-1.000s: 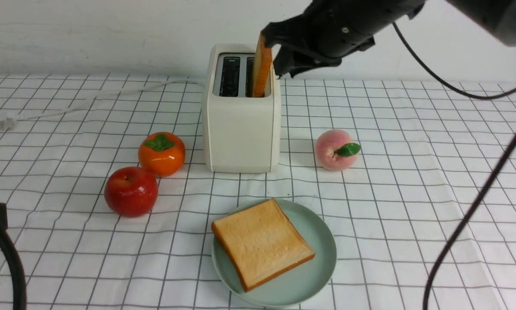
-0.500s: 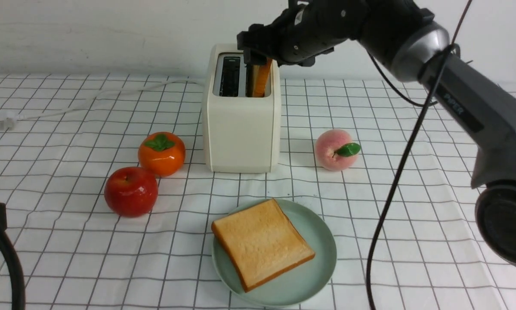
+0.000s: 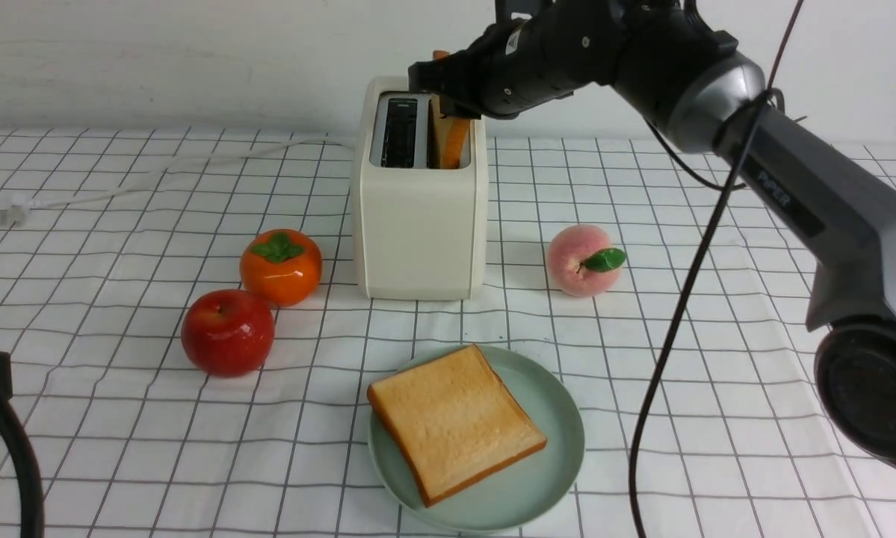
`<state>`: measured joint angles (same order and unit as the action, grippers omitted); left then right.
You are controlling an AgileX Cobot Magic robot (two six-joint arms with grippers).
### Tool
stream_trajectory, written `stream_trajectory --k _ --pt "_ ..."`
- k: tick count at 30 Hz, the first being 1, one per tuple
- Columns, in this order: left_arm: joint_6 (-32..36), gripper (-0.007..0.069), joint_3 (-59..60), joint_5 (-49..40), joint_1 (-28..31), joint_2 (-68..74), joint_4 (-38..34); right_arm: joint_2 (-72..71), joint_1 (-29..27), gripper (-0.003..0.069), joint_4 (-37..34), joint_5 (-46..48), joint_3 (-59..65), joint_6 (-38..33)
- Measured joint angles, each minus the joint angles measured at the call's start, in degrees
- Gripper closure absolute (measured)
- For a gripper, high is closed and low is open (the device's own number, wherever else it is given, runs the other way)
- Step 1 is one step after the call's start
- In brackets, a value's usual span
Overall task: Take toasted bread from bread machine on white checkered table place on plate.
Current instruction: 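Grasp the toast slice in the toaster and pull it up out of the slot with the right gripper, then place the held slice of bread on top of the slice on the plate with the right gripper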
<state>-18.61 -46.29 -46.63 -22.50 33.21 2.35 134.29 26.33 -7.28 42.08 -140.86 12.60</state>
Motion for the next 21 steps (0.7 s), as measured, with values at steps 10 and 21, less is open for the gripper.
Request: stream_trajectory --k 10,21 --pt "0.0 0.0638 0.0 0.0 0.0 0.0 0.0 -16.7 0.0 0.0554 -4.6 11.4 -0.2 -4.6" --pt "0.0 0.0638 2.3 -0.3 0.0 0.0 -0.1 -29.4 0.0 0.0554 -2.6 30.5 8.4 -11.9"
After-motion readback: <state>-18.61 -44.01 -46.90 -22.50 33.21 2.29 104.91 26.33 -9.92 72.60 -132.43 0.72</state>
